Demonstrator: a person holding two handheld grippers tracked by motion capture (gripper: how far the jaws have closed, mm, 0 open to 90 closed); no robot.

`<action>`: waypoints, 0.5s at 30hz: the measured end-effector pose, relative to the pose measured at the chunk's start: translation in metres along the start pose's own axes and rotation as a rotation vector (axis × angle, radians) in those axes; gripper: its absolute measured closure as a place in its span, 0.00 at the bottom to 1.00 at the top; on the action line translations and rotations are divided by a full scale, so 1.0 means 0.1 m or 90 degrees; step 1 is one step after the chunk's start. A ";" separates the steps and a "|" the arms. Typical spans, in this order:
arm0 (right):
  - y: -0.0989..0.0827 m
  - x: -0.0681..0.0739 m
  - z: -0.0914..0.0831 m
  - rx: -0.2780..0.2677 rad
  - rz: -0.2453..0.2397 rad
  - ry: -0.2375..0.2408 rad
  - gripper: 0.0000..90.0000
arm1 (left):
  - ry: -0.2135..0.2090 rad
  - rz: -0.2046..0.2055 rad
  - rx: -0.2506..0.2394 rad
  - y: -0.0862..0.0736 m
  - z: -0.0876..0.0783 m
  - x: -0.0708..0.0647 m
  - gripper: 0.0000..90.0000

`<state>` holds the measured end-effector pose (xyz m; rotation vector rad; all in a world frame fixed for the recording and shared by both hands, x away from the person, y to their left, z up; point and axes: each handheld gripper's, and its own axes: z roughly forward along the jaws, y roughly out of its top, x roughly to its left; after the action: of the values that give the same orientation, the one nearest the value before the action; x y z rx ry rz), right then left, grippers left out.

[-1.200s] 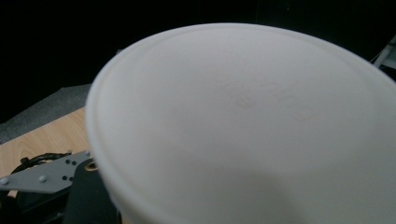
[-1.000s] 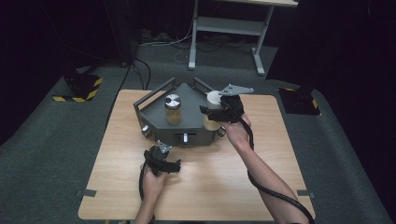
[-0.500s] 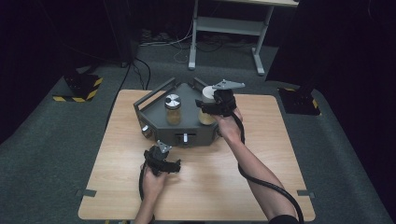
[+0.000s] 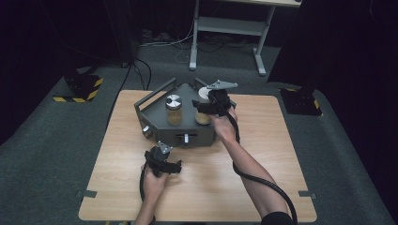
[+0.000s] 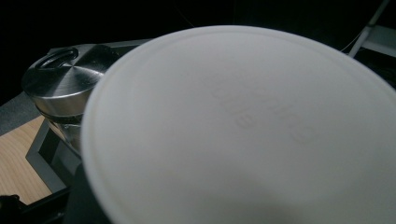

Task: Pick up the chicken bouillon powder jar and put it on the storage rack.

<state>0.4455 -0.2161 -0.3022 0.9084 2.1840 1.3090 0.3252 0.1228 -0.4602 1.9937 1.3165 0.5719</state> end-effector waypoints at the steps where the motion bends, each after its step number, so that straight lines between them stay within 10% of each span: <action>1: 0.00 0.01 0.01 0.002 -0.001 -0.001 0.40 | 0.000 0.000 0.000 0.00 0.00 0.00 0.01; 15: -0.04 -0.03 0.09 0.007 0.002 0.004 0.40 | 0.002 0.000 -0.001 0.00 0.00 -0.01 0.01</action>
<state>0.4519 -0.2138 -0.3092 0.9124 2.1977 1.3044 0.3248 0.1223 -0.4604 1.9928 1.3175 0.5753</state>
